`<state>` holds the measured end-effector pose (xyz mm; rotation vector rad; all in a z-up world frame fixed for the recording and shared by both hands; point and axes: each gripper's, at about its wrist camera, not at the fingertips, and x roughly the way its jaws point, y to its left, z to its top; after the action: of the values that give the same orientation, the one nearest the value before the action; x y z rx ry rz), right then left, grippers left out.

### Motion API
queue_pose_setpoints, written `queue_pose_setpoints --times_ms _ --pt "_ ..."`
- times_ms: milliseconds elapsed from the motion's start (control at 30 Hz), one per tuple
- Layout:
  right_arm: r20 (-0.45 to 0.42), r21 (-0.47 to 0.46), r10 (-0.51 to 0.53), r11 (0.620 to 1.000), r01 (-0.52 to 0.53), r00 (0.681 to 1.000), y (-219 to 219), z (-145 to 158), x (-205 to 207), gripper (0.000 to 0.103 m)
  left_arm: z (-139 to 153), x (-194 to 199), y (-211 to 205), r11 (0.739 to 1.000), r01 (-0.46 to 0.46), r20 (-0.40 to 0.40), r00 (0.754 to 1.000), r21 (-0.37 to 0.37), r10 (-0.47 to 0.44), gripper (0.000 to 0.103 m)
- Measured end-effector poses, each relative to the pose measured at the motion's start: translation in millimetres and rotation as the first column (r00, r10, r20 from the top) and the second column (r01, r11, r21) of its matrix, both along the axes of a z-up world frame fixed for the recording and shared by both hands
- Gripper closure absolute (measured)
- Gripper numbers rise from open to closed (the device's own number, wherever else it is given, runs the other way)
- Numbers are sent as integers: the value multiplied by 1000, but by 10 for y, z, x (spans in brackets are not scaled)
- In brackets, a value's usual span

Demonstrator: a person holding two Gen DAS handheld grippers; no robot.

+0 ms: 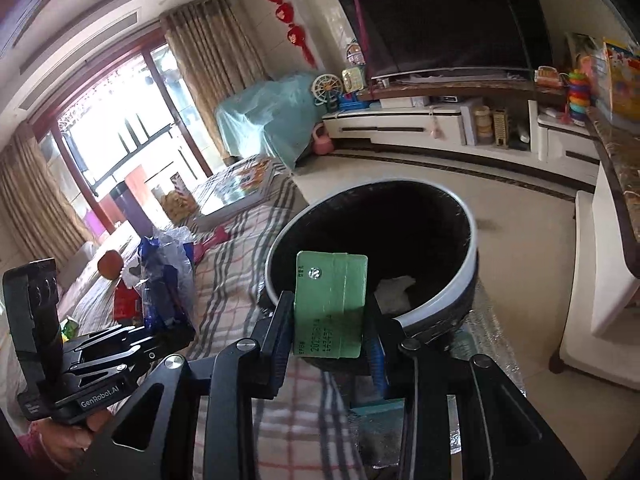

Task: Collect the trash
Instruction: 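Carry the bottle and green box over the black bin and release both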

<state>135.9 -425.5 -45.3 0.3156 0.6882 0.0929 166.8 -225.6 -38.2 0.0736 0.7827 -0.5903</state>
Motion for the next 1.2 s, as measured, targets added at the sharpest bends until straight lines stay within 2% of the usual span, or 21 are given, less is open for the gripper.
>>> queue_pose_setpoints --times_ms 700,1200 --pt "7 3 -39 999 39 999 -283 9 191 70 81 241 -555 996 89 -29 996 20 -88 82" --pt "-14 15 -62 998 62 998 -481 -7 335 70 29 488 -872 993 113 -64 992 32 -111 82"
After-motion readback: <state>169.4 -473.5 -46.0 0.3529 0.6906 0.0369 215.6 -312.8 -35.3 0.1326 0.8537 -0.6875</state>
